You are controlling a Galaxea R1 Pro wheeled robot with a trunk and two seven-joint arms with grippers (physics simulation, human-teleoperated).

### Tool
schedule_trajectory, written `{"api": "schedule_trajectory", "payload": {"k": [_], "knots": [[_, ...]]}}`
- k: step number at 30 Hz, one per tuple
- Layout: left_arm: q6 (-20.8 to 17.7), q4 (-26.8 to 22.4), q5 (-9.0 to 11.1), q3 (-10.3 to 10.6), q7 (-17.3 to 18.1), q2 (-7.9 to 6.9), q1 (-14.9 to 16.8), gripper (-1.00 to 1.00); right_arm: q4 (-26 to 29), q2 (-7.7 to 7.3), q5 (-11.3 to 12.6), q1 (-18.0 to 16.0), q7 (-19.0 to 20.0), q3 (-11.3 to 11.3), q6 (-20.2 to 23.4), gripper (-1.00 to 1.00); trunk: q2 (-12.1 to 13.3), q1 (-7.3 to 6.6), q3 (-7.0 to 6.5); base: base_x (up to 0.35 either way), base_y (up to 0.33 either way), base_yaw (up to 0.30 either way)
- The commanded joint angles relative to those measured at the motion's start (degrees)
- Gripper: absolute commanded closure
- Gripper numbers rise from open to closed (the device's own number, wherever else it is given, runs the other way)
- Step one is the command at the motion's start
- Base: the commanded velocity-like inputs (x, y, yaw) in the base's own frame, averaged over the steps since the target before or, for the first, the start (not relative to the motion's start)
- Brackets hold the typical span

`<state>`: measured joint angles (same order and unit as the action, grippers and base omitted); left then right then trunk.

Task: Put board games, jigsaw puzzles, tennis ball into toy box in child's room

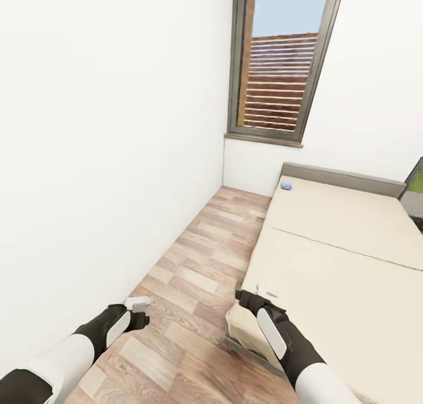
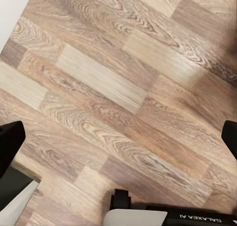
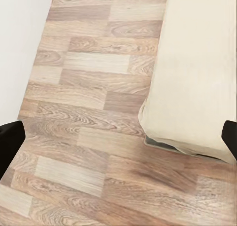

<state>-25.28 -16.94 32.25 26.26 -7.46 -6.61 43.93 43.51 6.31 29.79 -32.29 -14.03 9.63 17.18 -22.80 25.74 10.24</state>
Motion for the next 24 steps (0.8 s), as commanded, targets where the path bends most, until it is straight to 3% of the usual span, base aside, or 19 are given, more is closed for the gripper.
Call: {"api": "schedule_trajectory", "payload": {"k": [1, 24], "knots": [[-0.3, -0.2, 0.6, 0.4, -0.4, -0.07, 0.0, -1.00, 0.1, -0.03, 0.5, -0.1, -0.5, 0.2, 0.1, -1.00, -0.1, 0.04, 0.14, 0.082, 0.000, -0.270], [-0.3, -0.2, 0.6, 0.5, -0.4, -0.07, 0.0, -1.00, 0.1, 0.01, 0.5, -0.1, -0.5, 0.2, 0.1, -1.00, -0.1, 0.04, 0.19, 0.042, 0.019, -0.274]]}}
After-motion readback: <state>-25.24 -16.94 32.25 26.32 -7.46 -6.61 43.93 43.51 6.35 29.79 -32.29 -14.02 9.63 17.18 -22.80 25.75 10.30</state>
